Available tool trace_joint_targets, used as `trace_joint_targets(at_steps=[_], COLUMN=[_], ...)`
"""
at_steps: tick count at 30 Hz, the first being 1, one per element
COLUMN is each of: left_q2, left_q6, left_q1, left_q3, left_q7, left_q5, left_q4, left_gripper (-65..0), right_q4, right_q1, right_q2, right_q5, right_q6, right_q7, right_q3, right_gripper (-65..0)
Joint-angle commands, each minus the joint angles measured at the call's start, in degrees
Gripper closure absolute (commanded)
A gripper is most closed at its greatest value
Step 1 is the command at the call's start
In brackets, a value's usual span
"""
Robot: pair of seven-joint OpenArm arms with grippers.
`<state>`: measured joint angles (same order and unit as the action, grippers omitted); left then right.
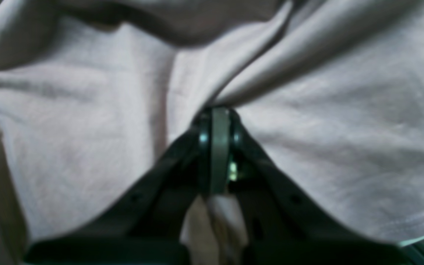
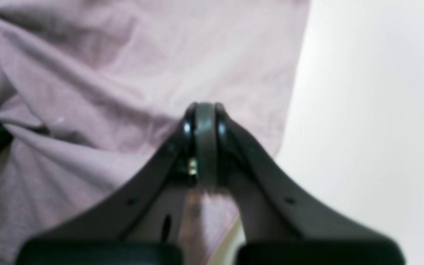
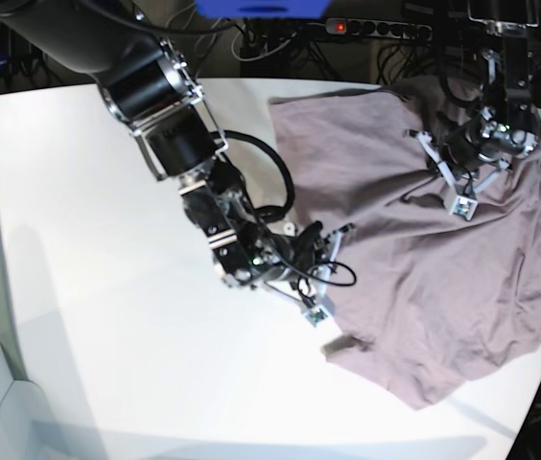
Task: Layout the t-shirt on the table in an organized manner, then fold the t-shirt properly
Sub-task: 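Release with the right gripper and reach it across to grasp the shirt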
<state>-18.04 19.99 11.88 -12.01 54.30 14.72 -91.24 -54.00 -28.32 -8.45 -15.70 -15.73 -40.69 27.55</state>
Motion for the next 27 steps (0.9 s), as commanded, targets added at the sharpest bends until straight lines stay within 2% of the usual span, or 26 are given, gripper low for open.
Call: trace_joint_targets(at_steps=[1,11,13,17,21,27], left_q2=[0.15,0.15,0.15,0.15,0.15,0.06], left_q6=[0.45,0.45,0.45,0.45,0.54,0.45], left_q1=[0.74,0.3,0.21,-1.73,-5.24,-10.16], left_q3=[0.19,0.19,0.19,0.19,0.19,0.27], left_q7=[2.71,2.62,2.62,2.53,0.25,-3.09], left_q5=[0.0,-0.17,-0.17,-0.17,-0.17,-0.17], left_q4=[0.12,0.3,0.47,1.88,6.27,12.34], left_gripper=[0.0,0.0,0.0,0.0,0.0,0.0], right_q4=[-0.64,10.09,9.38,4.11,-5.3,-23.76], right_q1=[-1.62,-1.44,-0.48,2.95,7.17,16.32], right_q2=[-0.55,-0.55,1.37,6.03,9.63,14.12], right_q5=[-1.04,-0.96,-0.96,-0.96,-0.96,-0.96], right_q6=[-0.32,-0.23,-0.14,-0.14,-0.14,-0.14], right_q7=[1.43,2.75,2.31,0.03,-5.95,-14.3], right_q3=[-0.08,-0.17,-0.25,-2.89,-7.2,-7.29], right_gripper=[0.0,0.0,0.0,0.0,0.0,0.0])
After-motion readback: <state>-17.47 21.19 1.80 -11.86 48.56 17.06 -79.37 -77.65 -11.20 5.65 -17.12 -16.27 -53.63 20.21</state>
